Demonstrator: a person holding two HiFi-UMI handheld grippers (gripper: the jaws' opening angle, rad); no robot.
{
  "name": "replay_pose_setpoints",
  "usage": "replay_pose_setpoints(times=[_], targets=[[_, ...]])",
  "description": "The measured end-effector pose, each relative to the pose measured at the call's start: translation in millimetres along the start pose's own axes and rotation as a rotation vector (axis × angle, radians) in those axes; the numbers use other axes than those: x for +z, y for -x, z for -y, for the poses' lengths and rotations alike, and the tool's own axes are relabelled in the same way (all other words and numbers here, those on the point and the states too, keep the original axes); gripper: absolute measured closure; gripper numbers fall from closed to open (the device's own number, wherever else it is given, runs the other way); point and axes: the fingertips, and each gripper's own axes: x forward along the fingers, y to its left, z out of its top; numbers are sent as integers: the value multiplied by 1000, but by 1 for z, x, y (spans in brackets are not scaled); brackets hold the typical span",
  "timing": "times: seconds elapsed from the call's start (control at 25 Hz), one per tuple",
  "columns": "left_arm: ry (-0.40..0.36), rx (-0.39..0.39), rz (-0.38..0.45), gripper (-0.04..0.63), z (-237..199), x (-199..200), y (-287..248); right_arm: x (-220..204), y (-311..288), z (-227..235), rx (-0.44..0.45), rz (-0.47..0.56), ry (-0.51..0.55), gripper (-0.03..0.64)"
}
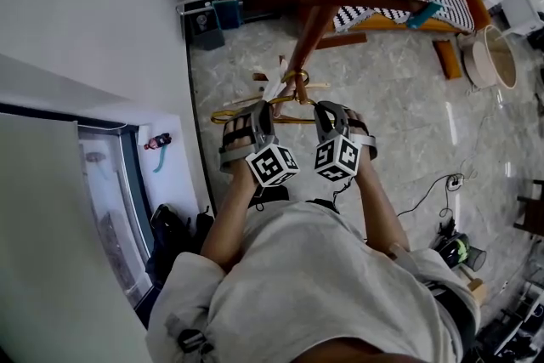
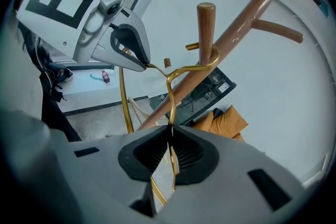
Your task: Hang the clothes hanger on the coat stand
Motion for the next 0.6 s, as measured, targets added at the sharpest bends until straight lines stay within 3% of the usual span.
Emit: replay_pose_setpoints(times=[0.24,0.6], targets=[[-5,-13,15,568,4,-2,1,0,-2,1,-20,12,-50,590],[32,61,-44,563,13,0,2,-10,-4,-5,32,78,4,590]])
